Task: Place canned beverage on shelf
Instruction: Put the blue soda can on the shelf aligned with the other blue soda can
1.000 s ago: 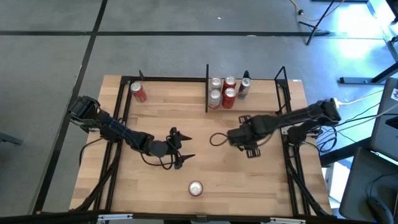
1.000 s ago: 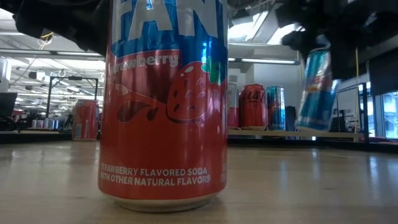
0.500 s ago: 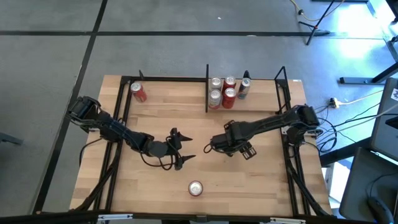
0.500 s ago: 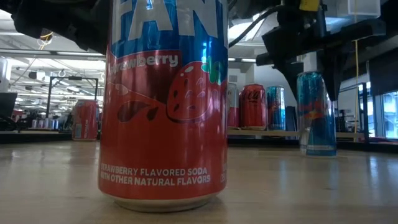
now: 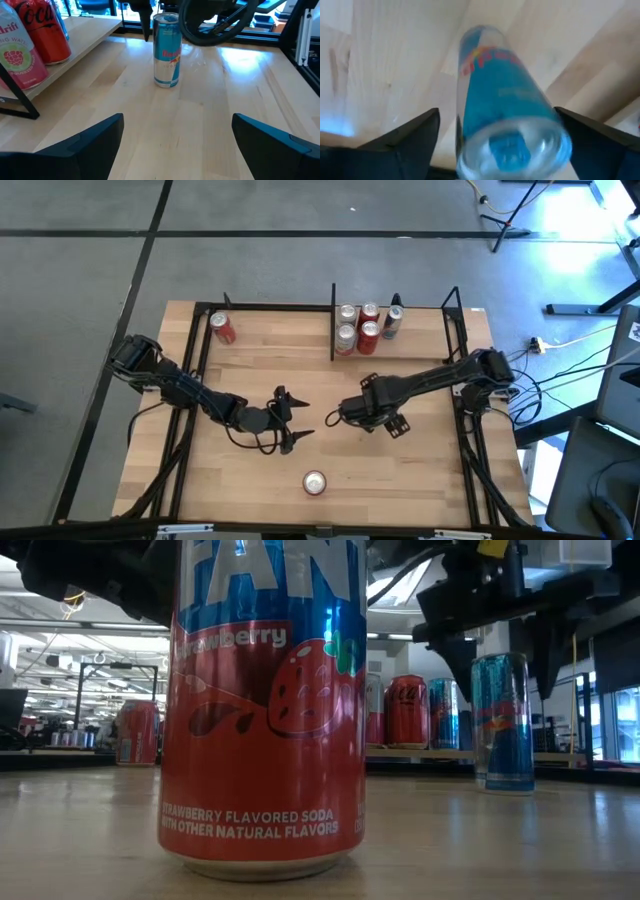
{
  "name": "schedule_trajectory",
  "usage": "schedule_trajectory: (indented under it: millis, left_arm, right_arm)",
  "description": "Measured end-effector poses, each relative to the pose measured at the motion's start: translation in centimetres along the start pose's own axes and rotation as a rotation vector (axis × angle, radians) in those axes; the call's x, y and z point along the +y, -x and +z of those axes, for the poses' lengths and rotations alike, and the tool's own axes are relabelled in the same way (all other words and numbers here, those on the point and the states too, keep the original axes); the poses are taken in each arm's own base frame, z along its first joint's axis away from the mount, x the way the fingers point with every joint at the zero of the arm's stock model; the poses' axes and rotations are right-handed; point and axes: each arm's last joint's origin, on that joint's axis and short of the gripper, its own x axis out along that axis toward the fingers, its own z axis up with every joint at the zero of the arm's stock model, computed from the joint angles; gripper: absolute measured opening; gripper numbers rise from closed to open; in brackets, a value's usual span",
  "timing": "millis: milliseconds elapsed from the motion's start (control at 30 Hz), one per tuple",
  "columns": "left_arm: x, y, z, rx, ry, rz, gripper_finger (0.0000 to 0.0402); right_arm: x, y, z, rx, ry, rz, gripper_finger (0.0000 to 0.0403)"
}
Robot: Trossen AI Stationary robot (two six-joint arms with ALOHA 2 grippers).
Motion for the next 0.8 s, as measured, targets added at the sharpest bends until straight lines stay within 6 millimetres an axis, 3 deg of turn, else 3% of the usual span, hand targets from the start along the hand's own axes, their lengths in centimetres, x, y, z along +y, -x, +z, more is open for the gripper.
schedule_trajectory:
  millis: [233,467,633,800]
  left_arm:
    - [0.0,0.0,0.0,0.000,-0.001,0.000,0.0361]
    - [0.0,0.0,0.0,0.003,-0.003,0.001,0.0361]
    - [0.0,0.0,0.0,0.003,-0.004,0.001,0.0361]
    - [0.0,0.0,0.0,0.002,-0.002,0.000,0.0361]
  right_arm:
    - [0.1,3.5,-1.8,-0.076,-0.172,0.006,0.0392]
    - [0.9,6.7,-5.6,-0.293,-0.547,0.035,0.0386]
    - [1.2,5.9,-7.5,-0.398,-0.917,0.013,0.0386]
    - [1.5,3.5,-7.2,-0.412,-1.037,0.052,0.0385]
